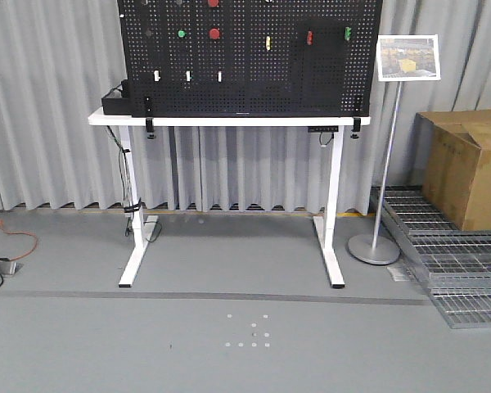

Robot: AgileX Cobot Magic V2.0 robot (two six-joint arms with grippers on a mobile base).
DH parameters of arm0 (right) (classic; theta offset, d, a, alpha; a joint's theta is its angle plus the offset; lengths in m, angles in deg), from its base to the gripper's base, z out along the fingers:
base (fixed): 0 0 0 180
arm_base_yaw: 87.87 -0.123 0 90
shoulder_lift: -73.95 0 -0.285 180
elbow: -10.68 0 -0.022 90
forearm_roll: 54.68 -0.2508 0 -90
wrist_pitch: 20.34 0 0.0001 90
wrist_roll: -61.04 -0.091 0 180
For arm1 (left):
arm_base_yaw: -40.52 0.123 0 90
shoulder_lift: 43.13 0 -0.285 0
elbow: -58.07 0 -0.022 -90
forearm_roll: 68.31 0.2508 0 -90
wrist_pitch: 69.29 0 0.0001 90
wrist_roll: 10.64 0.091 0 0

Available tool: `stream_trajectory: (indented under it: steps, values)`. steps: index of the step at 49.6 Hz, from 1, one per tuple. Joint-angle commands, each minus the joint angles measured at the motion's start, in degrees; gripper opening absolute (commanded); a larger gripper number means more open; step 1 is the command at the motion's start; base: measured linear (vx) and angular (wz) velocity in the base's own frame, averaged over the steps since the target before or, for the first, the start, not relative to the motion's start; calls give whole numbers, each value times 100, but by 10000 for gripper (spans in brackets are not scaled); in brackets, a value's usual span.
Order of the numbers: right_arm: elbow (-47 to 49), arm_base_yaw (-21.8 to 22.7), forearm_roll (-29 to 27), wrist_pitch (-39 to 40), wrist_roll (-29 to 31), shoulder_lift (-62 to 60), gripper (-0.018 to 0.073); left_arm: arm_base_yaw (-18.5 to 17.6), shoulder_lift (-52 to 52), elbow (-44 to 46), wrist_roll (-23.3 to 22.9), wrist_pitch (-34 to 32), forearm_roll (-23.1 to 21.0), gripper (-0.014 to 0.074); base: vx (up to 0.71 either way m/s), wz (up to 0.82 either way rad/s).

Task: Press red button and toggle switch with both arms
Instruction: 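Drive the base forward up to the black pegboard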

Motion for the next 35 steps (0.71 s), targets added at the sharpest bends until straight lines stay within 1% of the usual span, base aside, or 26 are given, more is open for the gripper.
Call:
stream_trajectory:
  steps: [1, 35]
  values:
    - [-64, 40, 15, 480, 51, -90, -3, -7, 95, -198, -44, -460, -16, 2, 0, 0]
    - [-64, 40, 15, 480, 51, -90, -3, -7, 95, -198, -44, -460, -16, 2, 1, 0]
